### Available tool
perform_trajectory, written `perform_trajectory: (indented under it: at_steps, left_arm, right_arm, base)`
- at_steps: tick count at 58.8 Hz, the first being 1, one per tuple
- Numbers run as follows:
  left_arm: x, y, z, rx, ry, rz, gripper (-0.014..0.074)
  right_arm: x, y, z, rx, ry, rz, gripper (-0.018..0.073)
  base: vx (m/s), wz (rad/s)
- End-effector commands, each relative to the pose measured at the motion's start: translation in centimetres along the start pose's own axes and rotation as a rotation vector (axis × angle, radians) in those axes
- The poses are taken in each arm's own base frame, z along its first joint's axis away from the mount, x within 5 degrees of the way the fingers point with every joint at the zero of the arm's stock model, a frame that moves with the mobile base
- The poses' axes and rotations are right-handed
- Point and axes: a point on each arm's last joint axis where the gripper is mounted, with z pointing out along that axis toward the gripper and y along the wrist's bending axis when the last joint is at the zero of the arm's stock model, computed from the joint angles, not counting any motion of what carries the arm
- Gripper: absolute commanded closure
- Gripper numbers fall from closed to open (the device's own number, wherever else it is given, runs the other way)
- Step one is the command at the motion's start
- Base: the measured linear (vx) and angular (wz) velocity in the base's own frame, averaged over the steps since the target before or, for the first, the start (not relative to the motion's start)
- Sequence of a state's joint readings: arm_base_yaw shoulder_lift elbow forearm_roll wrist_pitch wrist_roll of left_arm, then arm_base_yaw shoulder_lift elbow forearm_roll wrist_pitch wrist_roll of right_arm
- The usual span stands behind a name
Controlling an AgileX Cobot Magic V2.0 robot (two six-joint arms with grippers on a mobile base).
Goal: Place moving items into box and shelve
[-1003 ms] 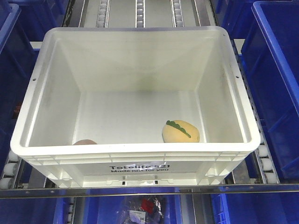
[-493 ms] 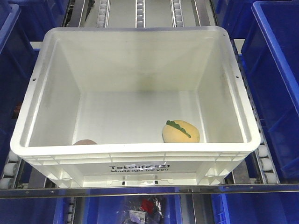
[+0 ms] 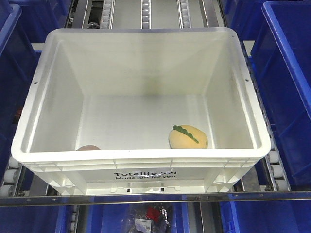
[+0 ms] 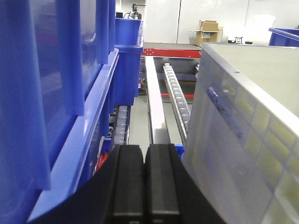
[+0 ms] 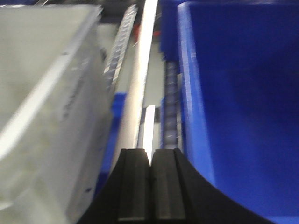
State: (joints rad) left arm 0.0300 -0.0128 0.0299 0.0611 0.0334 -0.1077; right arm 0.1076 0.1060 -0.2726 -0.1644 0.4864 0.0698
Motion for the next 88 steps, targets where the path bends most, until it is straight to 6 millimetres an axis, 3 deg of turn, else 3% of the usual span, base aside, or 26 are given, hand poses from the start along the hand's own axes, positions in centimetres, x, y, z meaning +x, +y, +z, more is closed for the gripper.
perform_trajectory:
  at_steps: [1, 18, 40, 59, 88]
  left_arm:
    - [0.1, 0.0, 0.0, 0.008, -0.065, -0.014, 0.0613]
    - [0.1, 0.0, 0.0, 0.008, -0.065, -0.014, 0.0613]
    - [0.1, 0.0, 0.0, 0.008, -0.065, -0.014, 0.0613]
    - [0.1, 0.0, 0.0, 0.008, -0.065, -0.014, 0.0613]
    - [0.1, 0.0, 0.0, 0.008, -0.065, -0.014, 0.0613]
  right_arm:
    - [0.0, 0.0, 0.2, 0.049, -0.189, 0.026, 0.0575]
    - [5.2, 0.6, 2.0, 0.052, -0.315, 0.096, 0.0575]
    - [5.2, 0.6, 1.9, 0.051, -0.308, 0.092, 0.0575]
    - [5.2, 0.6, 1.9, 0.080, -0.302, -0.103, 0.0575]
    - [5.2, 0.9, 1.9, 0.025, -0.308, -0.090, 0.0575]
  base:
    - [0.00, 0.00]
    - [0.00, 0.00]
    - [0.00, 0.00]
    - [0.00, 0.00]
    - [0.00, 0.00]
